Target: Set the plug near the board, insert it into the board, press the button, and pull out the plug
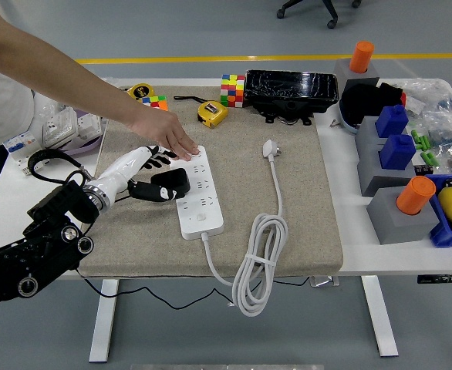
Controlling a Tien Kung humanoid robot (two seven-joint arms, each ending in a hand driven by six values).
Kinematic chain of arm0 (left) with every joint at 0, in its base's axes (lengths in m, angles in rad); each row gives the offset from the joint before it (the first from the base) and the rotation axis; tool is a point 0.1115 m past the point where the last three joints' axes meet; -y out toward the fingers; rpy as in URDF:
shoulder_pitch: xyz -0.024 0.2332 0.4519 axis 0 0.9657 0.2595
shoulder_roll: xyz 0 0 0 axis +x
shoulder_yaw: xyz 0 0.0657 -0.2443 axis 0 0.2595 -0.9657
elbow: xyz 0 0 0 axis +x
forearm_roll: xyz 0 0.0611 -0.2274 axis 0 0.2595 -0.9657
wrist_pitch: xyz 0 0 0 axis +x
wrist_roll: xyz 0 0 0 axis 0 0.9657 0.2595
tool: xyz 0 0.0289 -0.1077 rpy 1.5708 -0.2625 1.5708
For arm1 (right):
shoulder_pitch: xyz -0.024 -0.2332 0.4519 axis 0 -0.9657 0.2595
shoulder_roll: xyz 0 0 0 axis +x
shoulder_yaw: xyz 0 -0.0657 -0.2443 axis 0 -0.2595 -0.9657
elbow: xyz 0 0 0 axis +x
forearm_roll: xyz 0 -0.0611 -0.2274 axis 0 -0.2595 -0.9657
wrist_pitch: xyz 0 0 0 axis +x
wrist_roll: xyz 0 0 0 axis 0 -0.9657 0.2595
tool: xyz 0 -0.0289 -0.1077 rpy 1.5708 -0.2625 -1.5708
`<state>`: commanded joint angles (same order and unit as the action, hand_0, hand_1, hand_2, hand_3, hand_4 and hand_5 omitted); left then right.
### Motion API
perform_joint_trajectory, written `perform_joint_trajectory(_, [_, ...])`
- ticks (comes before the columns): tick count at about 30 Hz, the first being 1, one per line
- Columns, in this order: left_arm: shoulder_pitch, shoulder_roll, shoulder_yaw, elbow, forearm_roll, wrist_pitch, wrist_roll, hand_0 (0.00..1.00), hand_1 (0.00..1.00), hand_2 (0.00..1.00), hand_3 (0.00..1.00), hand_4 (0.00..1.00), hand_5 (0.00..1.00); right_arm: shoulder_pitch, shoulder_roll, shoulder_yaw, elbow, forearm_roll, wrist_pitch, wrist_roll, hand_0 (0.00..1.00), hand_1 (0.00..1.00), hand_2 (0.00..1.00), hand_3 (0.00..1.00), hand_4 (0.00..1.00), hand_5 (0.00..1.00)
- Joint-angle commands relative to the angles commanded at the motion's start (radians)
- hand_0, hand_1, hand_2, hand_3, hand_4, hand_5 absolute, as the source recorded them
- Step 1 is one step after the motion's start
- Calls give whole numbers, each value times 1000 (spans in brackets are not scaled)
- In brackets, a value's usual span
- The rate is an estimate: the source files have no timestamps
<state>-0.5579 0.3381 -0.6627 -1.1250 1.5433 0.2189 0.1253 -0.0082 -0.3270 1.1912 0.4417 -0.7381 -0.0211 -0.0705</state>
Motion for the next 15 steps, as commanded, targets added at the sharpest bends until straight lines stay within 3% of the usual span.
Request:
perform_joint_trajectory(4, [-13,-8,19,15,6,30,-4,558,610,601,604,937,68,1,-2,-3,0,1,0,-1,656,661,659,553,914,503])
perform_joint_trajectory(5, [-15,-11,22,18,5,38,-7,435,514,568,567,831,2,0,-2,-4,0,1,0,-1,658,661,659,553,914,502])
perform_joint_trajectory(6, [-17,-12,26,21,4,46,-10,435,514,568,567,831,2,0,-3,-5,-1,1,0,-1,658,661,659,553,914,502])
perform_joint_trajectory(10, [-21,-16,35,25,4,44,4,435,514,568,567,831,2,-1,-2,-6,-1,1,0,-2,658,661,659,553,914,502])
perform_joint_trajectory(11, [-21,-16,37,25,5,44,7,365,481,538,563,760,2,-1,-2,-6,0,1,0,-2,657,661,659,552,913,503])
perform_joint_trajectory(15, [-15,-14,37,21,16,47,5,365,481,538,563,760,2,-4,-1,-7,1,0,0,-2,657,661,659,552,913,503])
